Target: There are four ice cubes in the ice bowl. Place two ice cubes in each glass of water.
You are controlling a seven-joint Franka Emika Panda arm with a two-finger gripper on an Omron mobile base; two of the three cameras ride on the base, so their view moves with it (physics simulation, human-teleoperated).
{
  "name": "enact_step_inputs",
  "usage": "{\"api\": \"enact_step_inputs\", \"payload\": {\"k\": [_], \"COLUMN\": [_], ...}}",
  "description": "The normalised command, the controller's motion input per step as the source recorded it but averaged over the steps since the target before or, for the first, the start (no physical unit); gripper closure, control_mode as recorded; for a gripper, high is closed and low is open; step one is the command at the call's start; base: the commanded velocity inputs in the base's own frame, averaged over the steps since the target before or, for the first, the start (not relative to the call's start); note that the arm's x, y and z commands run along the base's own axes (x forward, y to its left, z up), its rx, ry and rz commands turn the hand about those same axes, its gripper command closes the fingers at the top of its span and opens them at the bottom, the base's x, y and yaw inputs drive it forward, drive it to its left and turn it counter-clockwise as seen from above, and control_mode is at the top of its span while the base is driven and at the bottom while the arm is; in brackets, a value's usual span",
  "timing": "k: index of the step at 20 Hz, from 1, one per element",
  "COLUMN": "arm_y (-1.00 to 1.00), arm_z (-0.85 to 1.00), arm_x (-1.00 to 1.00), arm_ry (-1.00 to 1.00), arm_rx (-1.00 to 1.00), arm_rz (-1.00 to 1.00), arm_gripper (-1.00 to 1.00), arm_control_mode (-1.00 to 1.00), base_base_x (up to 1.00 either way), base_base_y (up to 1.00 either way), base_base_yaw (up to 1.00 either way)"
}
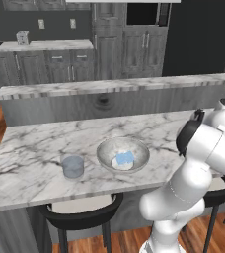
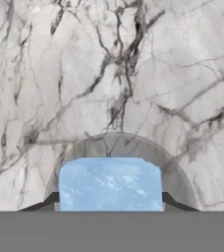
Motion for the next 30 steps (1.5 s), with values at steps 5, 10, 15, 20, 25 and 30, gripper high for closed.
{"api": "enact_step_inputs", "payload": {"k": [5,10,15,20,25,30], "arm_y": [0.00,0.00,-0.02,0.00,0.00,0.00], "arm_z": [-0.12,-0.13,-0.17,-0.08,-0.03,0.00], "arm_x": [0.20,0.19,0.05,0.00,0.00,0.00], "arm_ry": [0.00,0.00,0.00,0.00,0.00,0.00], "arm_rx": [-0.01,0.00,0.00,0.00,0.00,0.00], "arm_rz": [0.00,0.00,0.00,0.00,0.00,0.00], "arm_gripper": [1.00,1.00,1.00,-1.00,-1.00,-1.00], "arm_control_mode": [-1.00,-1.00,-1.00,-1.00,-1.00,-1.00], "base_base_x": [0.00,0.00,0.00,0.00,0.00,0.00], "base_base_y": [0.00,0.00,0.00,0.00,0.00,0.00], "base_base_yaw": [0.00,0.00,0.00,0.00,0.00,0.00]}}
